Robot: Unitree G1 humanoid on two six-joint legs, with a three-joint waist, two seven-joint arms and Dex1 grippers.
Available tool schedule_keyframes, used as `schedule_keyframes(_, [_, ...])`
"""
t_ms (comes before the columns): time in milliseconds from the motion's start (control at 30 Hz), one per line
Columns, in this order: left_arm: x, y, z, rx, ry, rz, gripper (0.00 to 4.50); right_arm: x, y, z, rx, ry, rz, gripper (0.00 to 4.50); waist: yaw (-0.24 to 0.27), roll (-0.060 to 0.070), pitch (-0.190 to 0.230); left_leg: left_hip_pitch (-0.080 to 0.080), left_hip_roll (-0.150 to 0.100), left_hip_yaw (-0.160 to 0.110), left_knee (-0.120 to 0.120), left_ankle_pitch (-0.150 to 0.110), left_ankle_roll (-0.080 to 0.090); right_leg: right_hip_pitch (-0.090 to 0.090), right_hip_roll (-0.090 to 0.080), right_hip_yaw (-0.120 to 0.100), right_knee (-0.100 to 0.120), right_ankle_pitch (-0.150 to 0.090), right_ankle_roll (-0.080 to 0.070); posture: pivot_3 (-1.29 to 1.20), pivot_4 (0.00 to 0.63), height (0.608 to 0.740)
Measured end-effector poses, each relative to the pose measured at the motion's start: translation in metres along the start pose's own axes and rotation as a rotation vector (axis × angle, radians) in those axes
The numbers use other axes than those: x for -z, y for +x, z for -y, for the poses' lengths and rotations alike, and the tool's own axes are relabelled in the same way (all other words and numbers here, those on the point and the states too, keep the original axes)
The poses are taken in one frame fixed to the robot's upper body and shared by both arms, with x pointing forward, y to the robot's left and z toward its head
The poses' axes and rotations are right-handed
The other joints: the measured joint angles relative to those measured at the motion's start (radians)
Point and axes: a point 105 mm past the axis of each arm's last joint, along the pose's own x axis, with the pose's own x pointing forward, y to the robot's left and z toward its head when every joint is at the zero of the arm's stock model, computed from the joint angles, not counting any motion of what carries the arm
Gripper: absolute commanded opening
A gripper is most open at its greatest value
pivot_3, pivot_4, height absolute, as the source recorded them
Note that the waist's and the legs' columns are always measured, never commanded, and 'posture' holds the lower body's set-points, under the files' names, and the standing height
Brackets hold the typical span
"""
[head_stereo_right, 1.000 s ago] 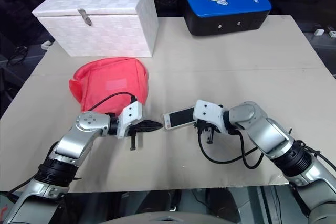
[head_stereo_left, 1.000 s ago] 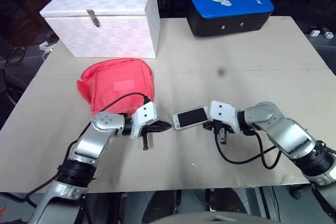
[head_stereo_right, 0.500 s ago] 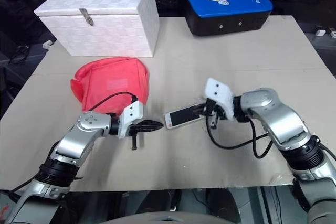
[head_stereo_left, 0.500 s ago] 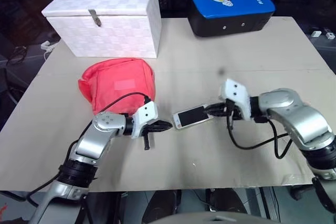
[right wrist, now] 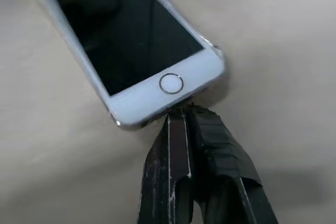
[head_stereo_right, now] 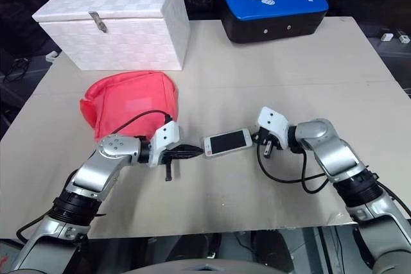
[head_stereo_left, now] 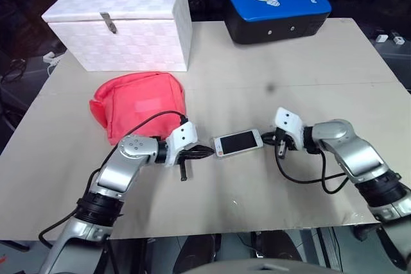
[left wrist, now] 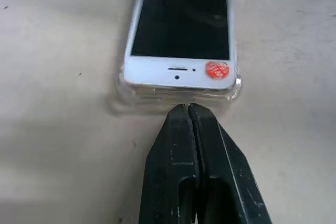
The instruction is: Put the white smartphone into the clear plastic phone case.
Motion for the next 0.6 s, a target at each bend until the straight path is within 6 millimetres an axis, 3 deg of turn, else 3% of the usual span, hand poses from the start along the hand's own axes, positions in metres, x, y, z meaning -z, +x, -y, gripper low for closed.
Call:
schedule_keyframes(367, [0.002,-0.001,-0.004,0.002,0.012,-0.005,0.0,0.012,-0.013,-0.036,0.02,0.131,0.031,0.03,0.002,0.0,0.0,0.0,0.0,0.0,0.0,0.0,0.0,0.0,0.0,0.0,0.0,0.0,0.0,0.0,0.15,0.74])
schedule_keyframes(467, [0.002,-0.002,-0.007,0.007,0.016,-0.007,0.0,0.028,-0.035,-0.038,0.074,0.179,-0.014,0.03,0.007,0.0,0.0,0.0,0.0,0.0,0.001,0.0,0.0,0.0,0.0,0.0,0.0,0.0,0.0,0.0,0.15,0.74])
schedule_keyframes(533, [0.003,-0.003,-0.008,0.01,0.015,-0.011,0.0,0.035,-0.054,-0.028,0.143,0.221,-0.03,0.03,0.005,0.0,0.0,0.0,0.0,0.0,0.001,0.0,0.0,0.001,0.0,0.0,0.0,0.0,0.0,0.0,0.15,0.74])
schedule_keyframes(600, [0.004,-0.005,-0.008,0.013,0.015,-0.018,0.0,0.025,-0.066,-0.021,0.161,0.249,0.027,0.03,-0.002,0.0,0.0,0.001,0.001,0.0,0.001,0.0,0.0,0.001,0.001,0.001,0.001,0.0,0.0,0.0,0.15,0.74])
